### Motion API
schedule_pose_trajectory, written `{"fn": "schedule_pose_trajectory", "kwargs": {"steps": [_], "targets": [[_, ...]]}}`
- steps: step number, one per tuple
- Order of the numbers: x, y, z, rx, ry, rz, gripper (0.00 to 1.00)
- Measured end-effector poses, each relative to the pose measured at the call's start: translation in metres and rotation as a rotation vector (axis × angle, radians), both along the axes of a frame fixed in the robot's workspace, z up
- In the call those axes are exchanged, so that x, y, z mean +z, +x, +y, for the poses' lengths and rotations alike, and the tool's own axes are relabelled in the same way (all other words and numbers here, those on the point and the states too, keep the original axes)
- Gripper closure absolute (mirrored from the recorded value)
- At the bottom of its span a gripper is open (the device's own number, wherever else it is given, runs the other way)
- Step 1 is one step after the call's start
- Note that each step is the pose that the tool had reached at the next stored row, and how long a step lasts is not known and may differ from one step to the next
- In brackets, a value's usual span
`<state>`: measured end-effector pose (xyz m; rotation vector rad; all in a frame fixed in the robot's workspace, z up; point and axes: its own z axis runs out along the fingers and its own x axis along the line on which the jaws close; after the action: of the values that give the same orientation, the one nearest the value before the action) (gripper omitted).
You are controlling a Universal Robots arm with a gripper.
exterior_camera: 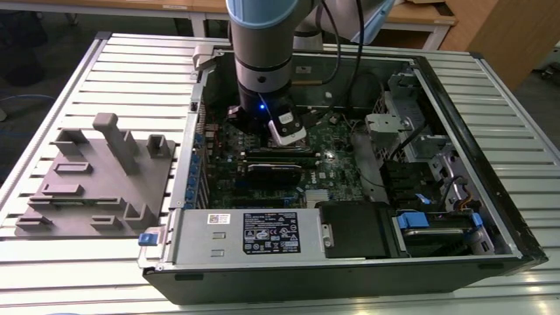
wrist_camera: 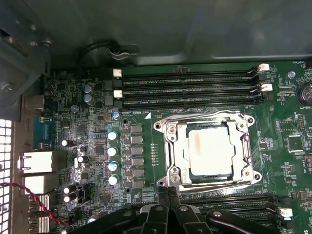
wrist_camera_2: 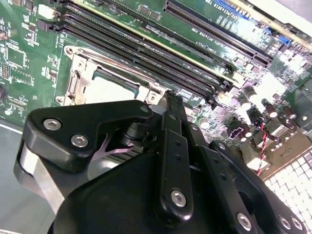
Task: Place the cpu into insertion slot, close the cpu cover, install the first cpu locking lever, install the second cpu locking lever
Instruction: 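Install the second cpu locking lever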
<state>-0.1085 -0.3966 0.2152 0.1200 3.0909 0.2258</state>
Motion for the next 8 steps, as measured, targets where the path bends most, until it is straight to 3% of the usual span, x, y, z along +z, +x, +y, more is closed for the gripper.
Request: {"fn": "schedule_pose_trajectory", "kwargs": {"steps": [8], "targets": [[0.0000, 0.0061, 0.0000, 0.000, 0.0000, 0.0000, 0.90]]}}
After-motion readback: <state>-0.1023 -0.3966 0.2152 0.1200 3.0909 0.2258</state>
